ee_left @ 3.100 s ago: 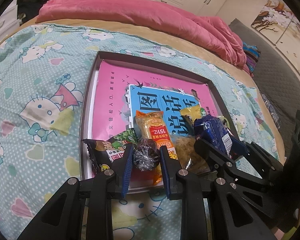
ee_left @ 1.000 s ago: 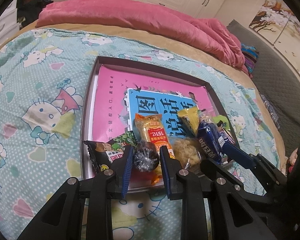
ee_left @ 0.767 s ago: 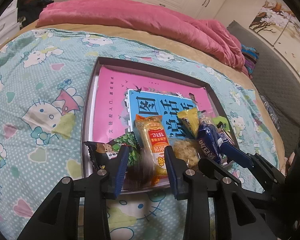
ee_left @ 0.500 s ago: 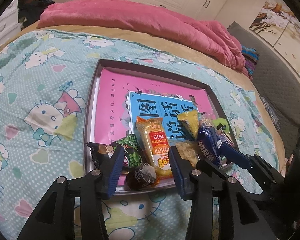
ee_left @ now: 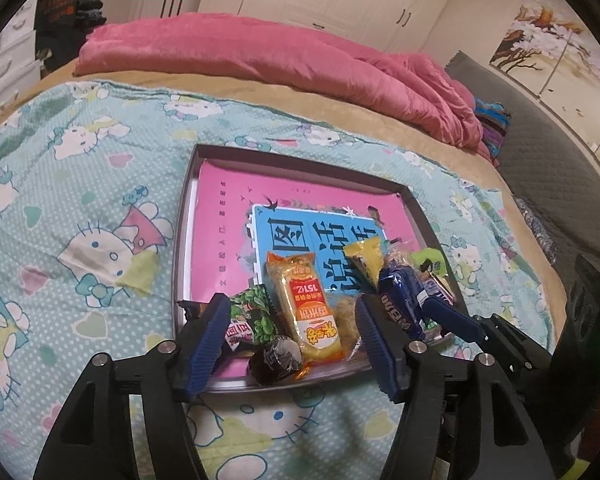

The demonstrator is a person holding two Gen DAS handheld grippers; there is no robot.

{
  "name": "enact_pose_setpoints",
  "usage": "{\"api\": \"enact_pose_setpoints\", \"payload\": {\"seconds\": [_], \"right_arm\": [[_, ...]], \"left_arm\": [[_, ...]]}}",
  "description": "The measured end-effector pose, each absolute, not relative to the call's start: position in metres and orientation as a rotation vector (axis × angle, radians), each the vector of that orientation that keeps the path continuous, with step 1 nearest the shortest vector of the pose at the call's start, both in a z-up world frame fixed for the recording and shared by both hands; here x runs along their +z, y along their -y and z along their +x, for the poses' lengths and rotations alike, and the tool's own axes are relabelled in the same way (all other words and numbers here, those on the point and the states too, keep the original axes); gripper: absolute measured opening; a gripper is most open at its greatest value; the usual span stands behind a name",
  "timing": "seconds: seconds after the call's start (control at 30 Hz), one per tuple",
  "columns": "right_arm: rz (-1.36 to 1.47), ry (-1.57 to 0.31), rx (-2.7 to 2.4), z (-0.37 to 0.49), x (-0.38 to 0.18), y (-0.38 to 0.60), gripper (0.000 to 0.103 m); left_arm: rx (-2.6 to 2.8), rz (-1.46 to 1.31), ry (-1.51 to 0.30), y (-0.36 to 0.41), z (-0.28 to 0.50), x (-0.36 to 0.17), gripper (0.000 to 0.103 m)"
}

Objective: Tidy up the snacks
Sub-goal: 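Release the cake in the tray with the left tool while the right tool releases the biscuits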

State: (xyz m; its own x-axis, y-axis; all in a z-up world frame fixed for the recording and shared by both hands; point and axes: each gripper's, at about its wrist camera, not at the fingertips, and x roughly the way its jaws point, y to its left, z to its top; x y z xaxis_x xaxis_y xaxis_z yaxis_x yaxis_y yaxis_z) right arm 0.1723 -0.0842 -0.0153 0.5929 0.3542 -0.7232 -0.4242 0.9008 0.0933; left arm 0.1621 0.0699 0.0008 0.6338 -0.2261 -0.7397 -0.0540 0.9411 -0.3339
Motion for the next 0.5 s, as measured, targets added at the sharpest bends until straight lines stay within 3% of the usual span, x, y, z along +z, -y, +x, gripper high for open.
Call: {"api": "enact_pose_setpoints", "payload": {"seconds": [0.5], "right_arm": [[-0.115, -0.809, 0.429, 0.1679, -0.0144, 0.0836, 0.070]], "left_arm": [[-0.098, -0.331, -0.851, -0.0713, 0.1556, 0.0083, 0.076]]}}
